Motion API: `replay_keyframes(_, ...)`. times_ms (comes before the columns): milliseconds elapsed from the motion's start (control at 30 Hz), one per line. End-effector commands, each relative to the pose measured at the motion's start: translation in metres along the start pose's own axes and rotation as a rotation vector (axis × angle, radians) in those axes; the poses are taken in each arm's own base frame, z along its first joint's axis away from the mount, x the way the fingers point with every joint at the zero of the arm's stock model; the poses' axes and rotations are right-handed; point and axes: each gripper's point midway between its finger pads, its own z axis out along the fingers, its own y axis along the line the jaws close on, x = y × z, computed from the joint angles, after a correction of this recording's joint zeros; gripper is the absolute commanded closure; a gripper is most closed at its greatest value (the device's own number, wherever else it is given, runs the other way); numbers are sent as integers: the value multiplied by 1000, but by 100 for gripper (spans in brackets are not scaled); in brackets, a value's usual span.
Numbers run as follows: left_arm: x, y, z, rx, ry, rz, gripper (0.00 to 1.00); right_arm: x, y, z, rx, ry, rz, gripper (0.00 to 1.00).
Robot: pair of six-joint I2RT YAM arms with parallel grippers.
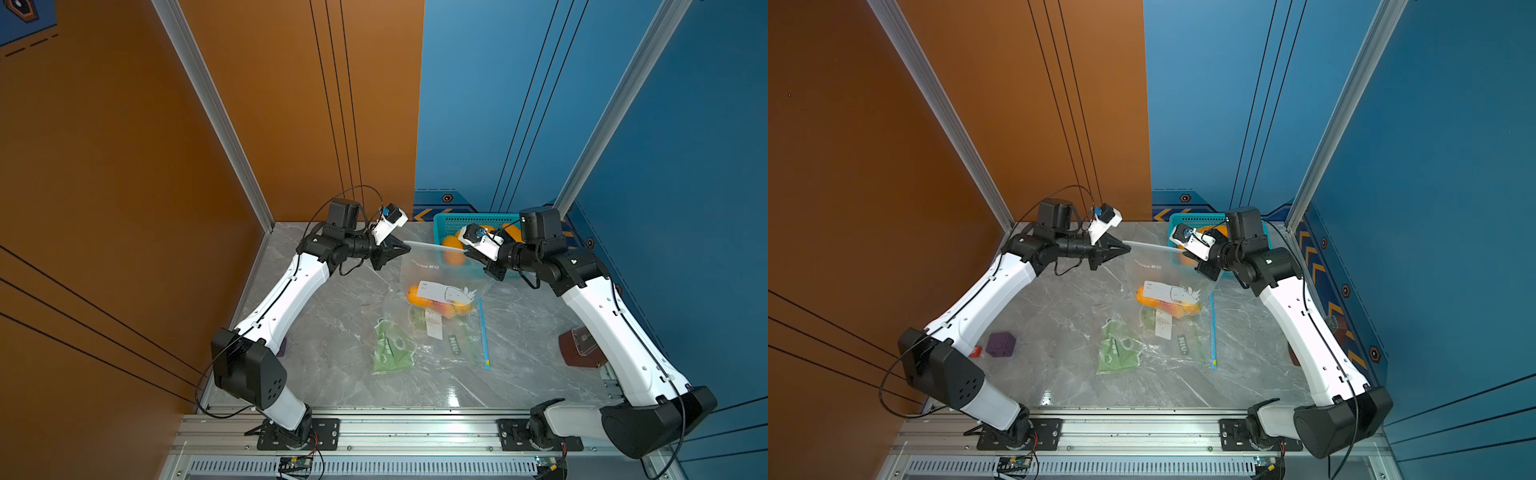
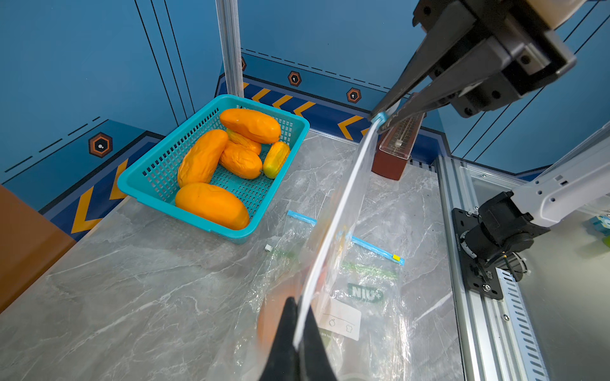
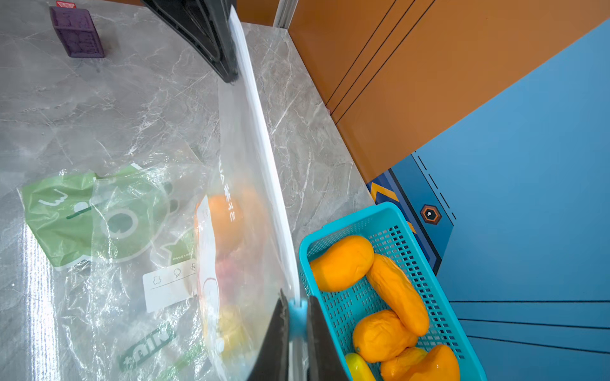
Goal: Place the mango in a zip-top bag and seal the zipper
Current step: Zip the zipper on the zipper food storage bag, then pick up the zipper food storage bag.
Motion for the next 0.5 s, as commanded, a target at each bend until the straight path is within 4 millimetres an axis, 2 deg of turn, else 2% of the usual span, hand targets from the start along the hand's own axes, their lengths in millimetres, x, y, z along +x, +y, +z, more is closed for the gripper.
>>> replay_keyframes(0,-12,17,-21,-110,-16,1,100,28,-5,-16,42,79,64,100)
replay_keyframes(233,-16,24,-27,-153,-20,-4,100,47,-20,-28,100,85,127,100)
replay_keyframes(467,-20,28,-30,-174,-25,-14,100,56,-26,-25,107,73,176,100)
